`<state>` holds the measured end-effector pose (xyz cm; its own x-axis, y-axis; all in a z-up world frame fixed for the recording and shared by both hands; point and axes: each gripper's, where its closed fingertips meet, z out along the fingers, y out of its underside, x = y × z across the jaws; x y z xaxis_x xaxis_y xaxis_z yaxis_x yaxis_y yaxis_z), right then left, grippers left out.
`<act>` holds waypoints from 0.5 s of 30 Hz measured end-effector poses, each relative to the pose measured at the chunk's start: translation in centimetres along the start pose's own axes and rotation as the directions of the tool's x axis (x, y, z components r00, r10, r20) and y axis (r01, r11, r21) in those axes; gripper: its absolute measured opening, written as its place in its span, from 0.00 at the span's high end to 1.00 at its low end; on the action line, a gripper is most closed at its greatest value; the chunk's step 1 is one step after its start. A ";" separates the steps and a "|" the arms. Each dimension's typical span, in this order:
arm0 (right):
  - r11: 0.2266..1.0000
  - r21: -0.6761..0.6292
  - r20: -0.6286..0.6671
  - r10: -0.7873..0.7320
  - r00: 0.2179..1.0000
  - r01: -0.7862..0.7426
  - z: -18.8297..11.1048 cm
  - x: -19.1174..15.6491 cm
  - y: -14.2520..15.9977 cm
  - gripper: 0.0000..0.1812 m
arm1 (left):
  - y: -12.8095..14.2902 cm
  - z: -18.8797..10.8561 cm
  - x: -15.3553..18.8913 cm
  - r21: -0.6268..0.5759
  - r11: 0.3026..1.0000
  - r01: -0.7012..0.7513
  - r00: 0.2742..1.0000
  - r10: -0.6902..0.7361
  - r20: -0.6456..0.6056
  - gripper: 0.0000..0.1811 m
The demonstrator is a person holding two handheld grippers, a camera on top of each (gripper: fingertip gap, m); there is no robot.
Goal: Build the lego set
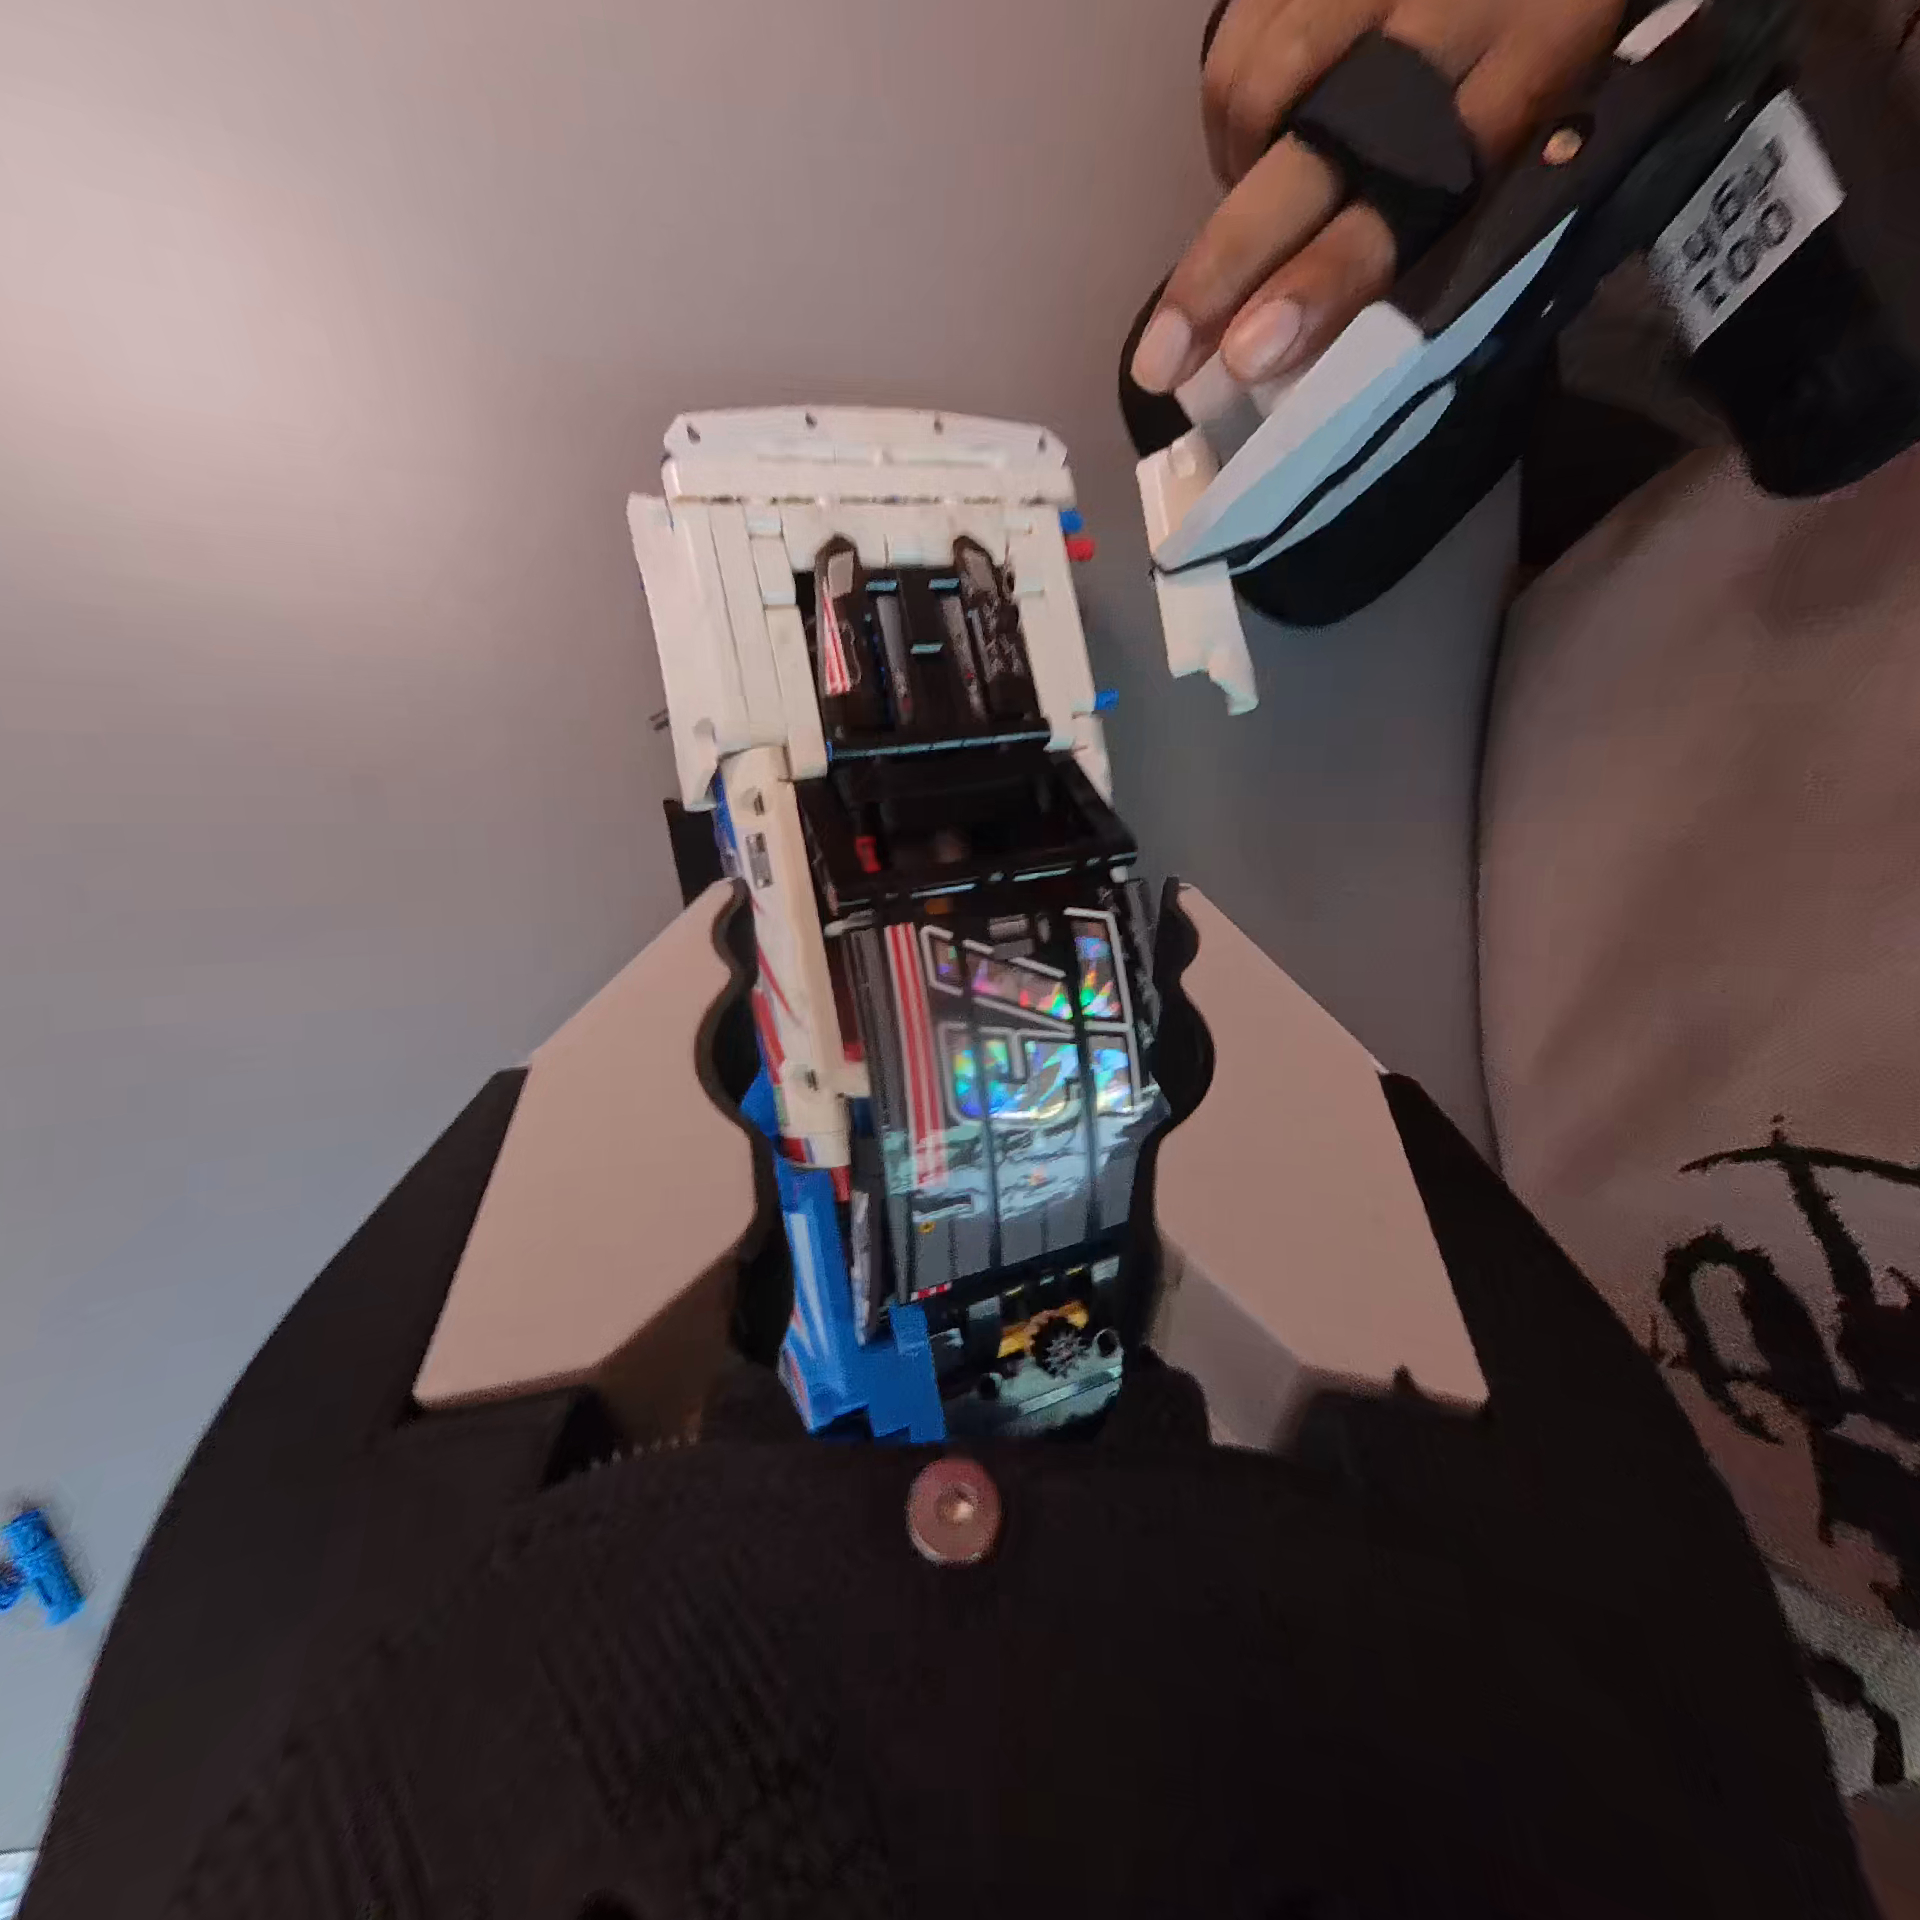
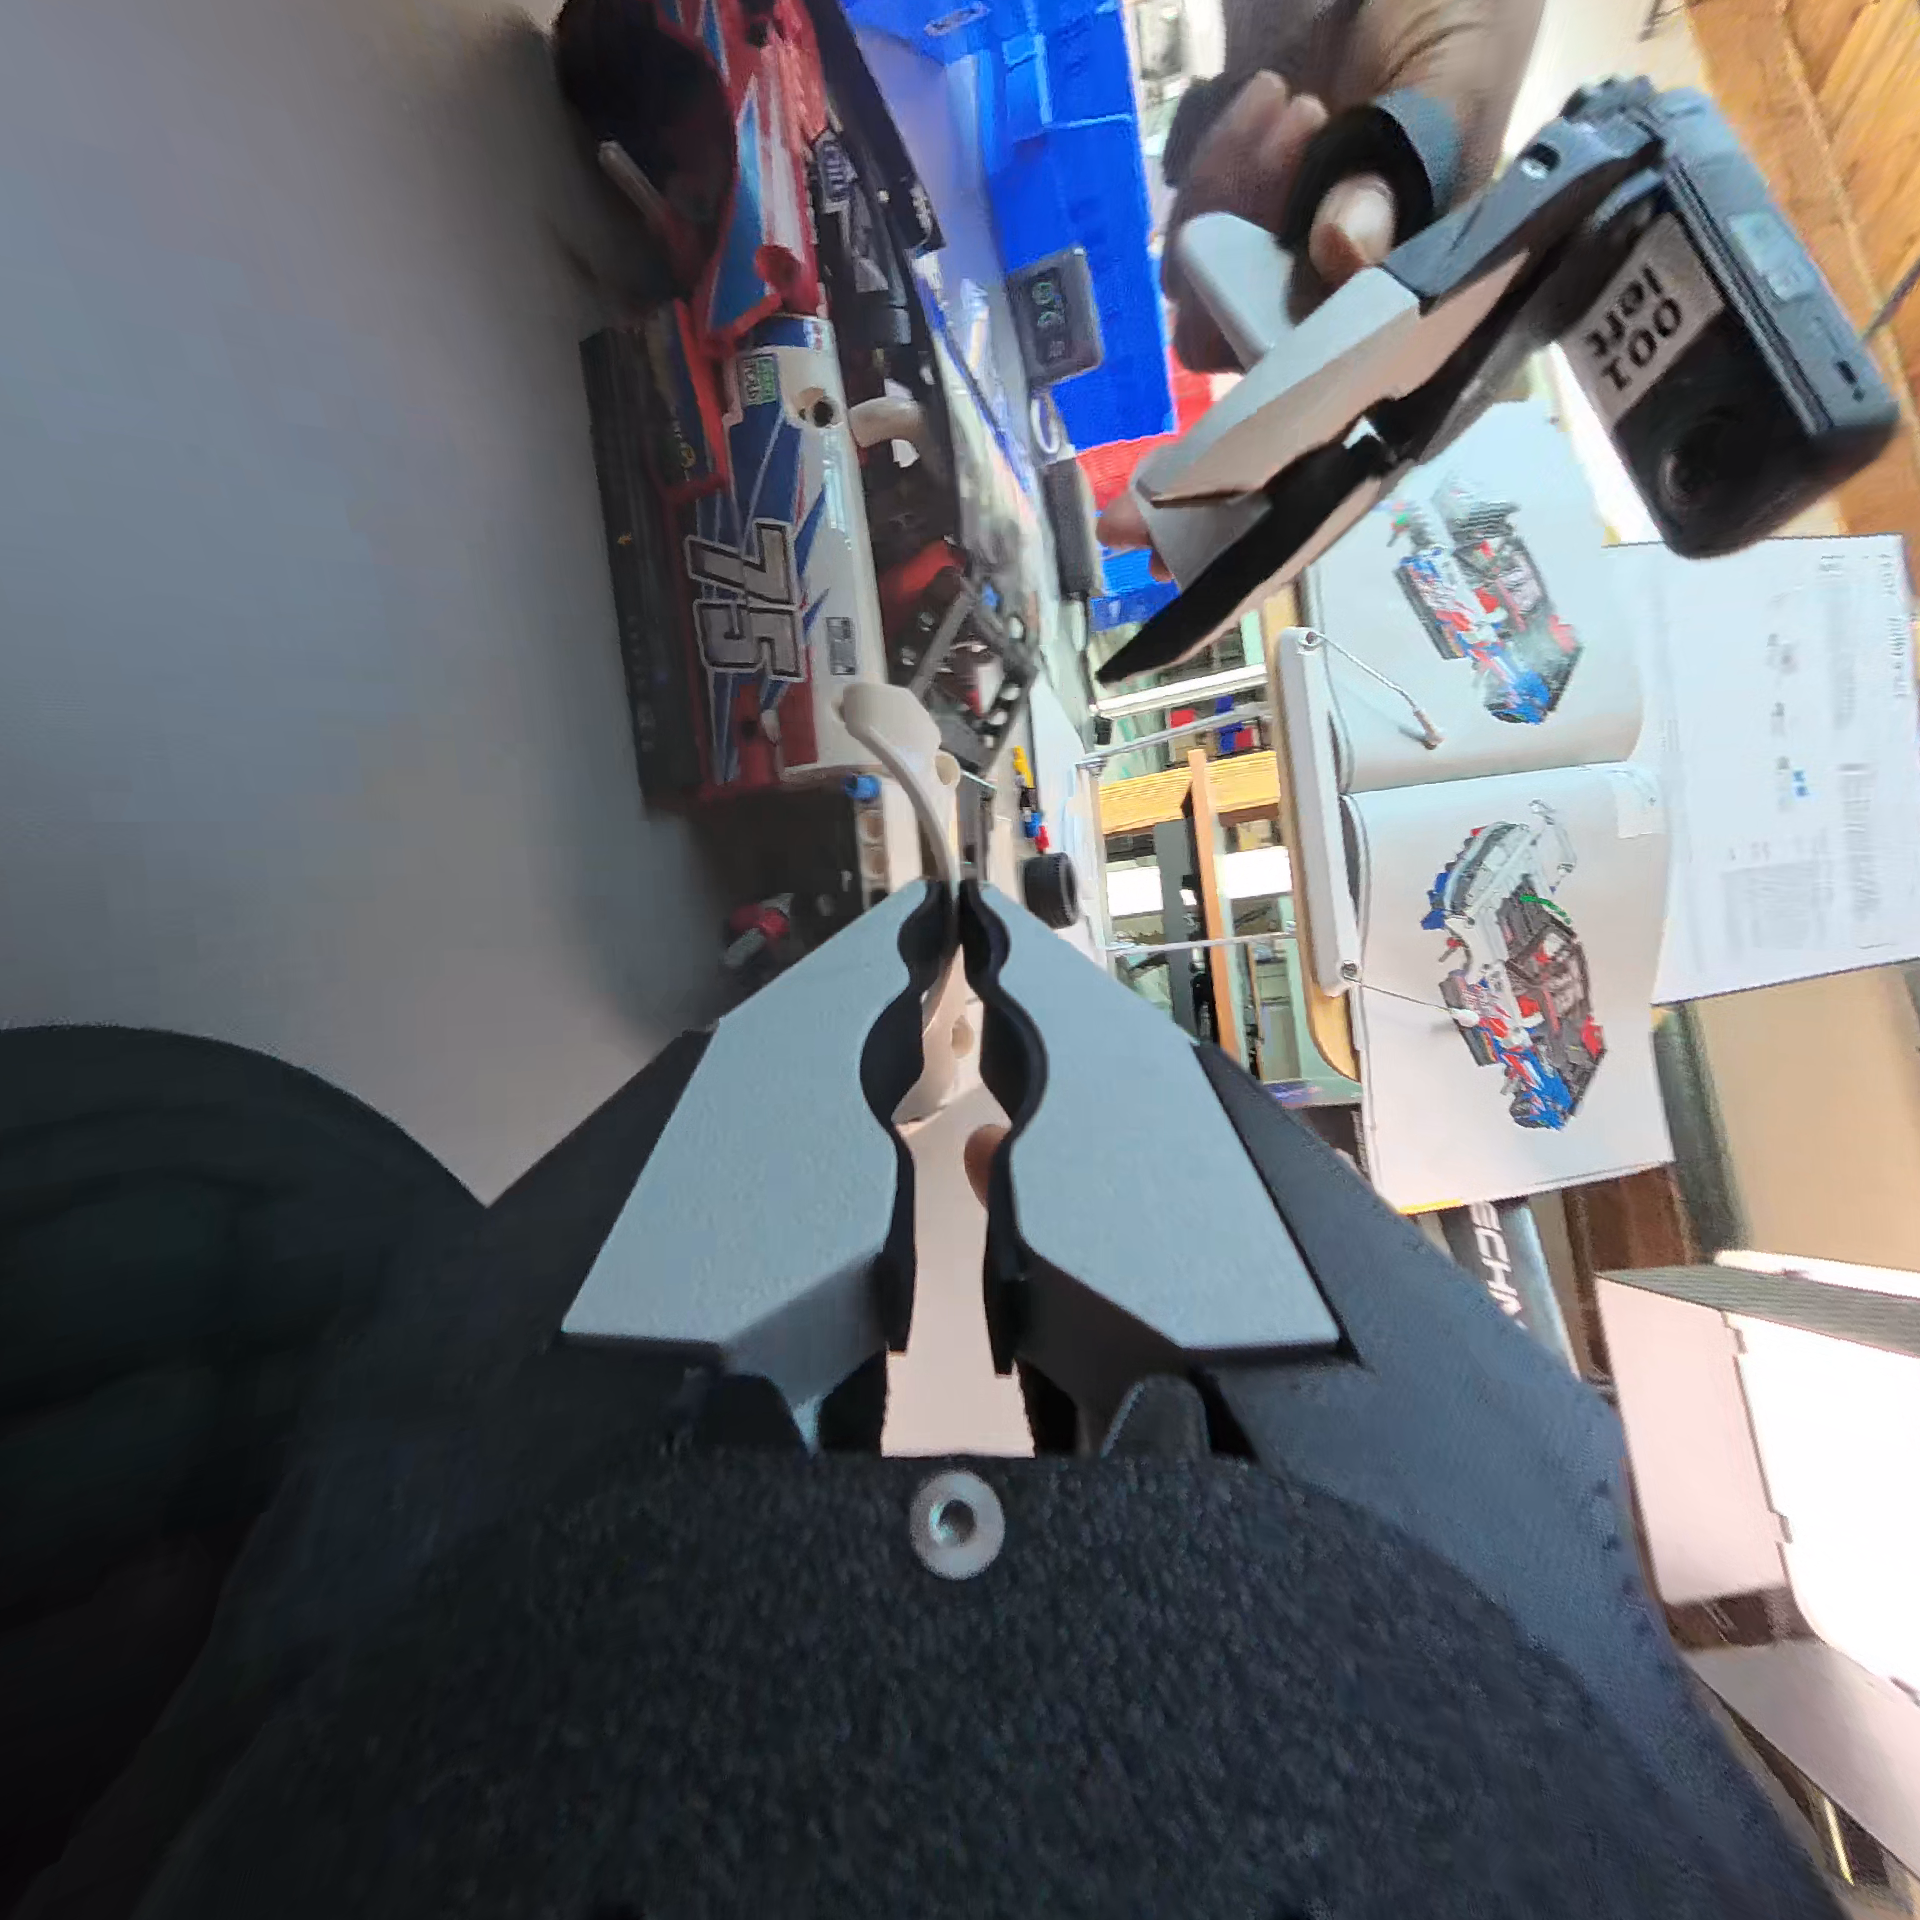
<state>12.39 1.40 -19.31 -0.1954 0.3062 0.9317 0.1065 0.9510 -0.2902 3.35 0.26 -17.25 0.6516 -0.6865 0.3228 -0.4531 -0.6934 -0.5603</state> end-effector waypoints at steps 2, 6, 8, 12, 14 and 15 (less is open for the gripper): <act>1.000 0.006 -0.105 0.002 0.994 -0.001 -0.6 2.0 -0.3 1.00 | -1.6 -0.6 2.8 0.126 0.992 0.017 0.999 -0.012 -0.040 0.65; 0.999 0.023 -0.225 -0.032 0.974 0.038 -0.9 4.7 -1.9 1.00 | -3.2 1.2 7.6 0.297 0.952 0.074 0.995 -0.052 -0.080 0.74; 0.998 0.032 -0.246 -0.047 0.968 0.056 -0.7 5.2 -2.8 1.00 | -3.7 2.1 8.9 0.356 0.926 0.123 0.989 -0.085 -0.121 0.78; 0.996 0.027 -0.240 -0.073 0.968 0.082 -0.8 5.7 -3.8 0.99 | -4.3 2.7 9.6 0.440 0.890 0.121 0.991 -0.079 -0.112 0.96; 0.999 0.045 -0.136 0.009 0.991 -0.003 -0.9 4.8 -3.9 0.96 | -3.9 2.8 9.3 0.437 0.899 0.017 1.000 -0.022 0.006 0.97; 0.996 0.047 -0.039 0.075 0.996 -0.074 -0.9 3.8 -3.8 0.93 | -3.5 3.0 9.0 0.407 0.911 -0.061 0.996 0.028 0.087 0.98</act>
<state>12.12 -1.14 -14.48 -0.1487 0.3751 0.9150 0.0745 0.9269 -0.3679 12.59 -2.82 -14.69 0.6892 -0.6840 0.2391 -0.2049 -0.5005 -0.8411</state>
